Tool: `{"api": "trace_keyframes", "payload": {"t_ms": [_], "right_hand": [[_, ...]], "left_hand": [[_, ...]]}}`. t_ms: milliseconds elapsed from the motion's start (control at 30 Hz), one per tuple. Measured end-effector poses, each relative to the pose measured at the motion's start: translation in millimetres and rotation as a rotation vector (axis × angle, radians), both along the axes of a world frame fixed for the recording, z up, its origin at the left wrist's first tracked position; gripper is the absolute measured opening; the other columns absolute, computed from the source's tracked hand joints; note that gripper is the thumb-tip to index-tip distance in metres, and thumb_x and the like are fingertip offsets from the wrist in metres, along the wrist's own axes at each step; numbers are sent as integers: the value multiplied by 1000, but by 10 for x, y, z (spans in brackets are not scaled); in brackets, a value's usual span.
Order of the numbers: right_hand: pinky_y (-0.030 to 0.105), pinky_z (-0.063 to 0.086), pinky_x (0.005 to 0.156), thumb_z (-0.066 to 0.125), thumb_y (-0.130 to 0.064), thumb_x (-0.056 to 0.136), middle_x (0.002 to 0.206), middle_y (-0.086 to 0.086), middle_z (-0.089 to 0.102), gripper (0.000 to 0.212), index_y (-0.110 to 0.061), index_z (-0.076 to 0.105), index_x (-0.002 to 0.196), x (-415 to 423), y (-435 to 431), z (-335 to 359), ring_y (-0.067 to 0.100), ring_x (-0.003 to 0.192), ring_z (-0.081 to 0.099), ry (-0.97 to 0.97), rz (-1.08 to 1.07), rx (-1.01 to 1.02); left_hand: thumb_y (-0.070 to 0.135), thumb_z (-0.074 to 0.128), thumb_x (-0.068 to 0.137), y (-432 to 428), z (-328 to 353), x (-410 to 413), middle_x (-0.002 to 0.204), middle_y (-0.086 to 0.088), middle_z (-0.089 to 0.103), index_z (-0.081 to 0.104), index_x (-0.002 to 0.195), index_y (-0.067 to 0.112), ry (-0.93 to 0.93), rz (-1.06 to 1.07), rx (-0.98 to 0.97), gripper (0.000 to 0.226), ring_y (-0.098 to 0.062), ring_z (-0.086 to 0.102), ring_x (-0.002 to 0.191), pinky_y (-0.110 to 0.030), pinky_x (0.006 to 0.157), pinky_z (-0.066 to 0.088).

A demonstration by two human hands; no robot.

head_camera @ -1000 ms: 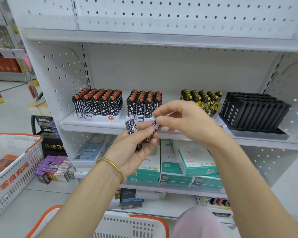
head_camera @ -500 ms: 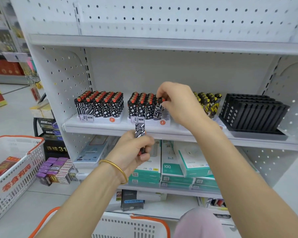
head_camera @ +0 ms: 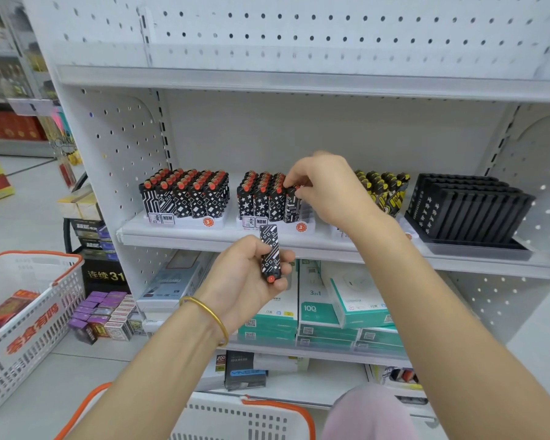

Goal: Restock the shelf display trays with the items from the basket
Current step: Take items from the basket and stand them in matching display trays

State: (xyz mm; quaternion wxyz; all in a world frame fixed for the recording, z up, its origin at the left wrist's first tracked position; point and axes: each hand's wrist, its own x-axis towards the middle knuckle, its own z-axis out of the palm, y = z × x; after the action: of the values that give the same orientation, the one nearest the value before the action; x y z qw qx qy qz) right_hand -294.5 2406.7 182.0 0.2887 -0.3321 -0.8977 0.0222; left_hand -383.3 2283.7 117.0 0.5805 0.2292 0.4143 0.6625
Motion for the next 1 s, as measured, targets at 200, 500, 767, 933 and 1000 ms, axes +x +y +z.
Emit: {"api": "trace_keyframes", "payload": {"t_ms": [200,500,767,933,1000], "right_hand": [[39,47,87,47,6,86,109,8,60,48,-23,63,120,11,-78,-79,30,101,57,-19,-19,63],[11,48,53,57,-13,91,77,-1,67,15,-11,71,94,395,-438,-119,-2,56,56,147,206,-400],[25,56,59,71,2,76,88,17,66,20,-8,62,91,564,-386,-272,18,71,62,344,274,-742],[29,54,55,64,0,84,80,6,60,30,-19,60,106,573,-363,-226,17,65,62,374,274,-668],[33,55,55,60,-1,87,79,1,59,31,-20,62,111,560,-355,-160,12,64,60,353,270,-579]], "left_hand": [[5,33,93,-3,-6,-7,79,-16,61,50,92,-2,-14,8,55,19,-18,55,62,-22,46,46],[-7,59,84,4,-39,12,92,-3,63,62,95,16,532,166,205,25,-14,60,83,-21,69,51],[-6,57,86,68,3,108,104,-9,59,58,115,20,496,211,283,40,-23,63,98,-35,91,52],[-11,51,88,104,84,104,100,-13,69,39,133,16,356,203,306,54,-18,69,86,-27,75,57],[-11,51,88,118,113,93,105,-13,69,36,137,15,359,207,294,57,-19,69,90,-28,76,57]]}}
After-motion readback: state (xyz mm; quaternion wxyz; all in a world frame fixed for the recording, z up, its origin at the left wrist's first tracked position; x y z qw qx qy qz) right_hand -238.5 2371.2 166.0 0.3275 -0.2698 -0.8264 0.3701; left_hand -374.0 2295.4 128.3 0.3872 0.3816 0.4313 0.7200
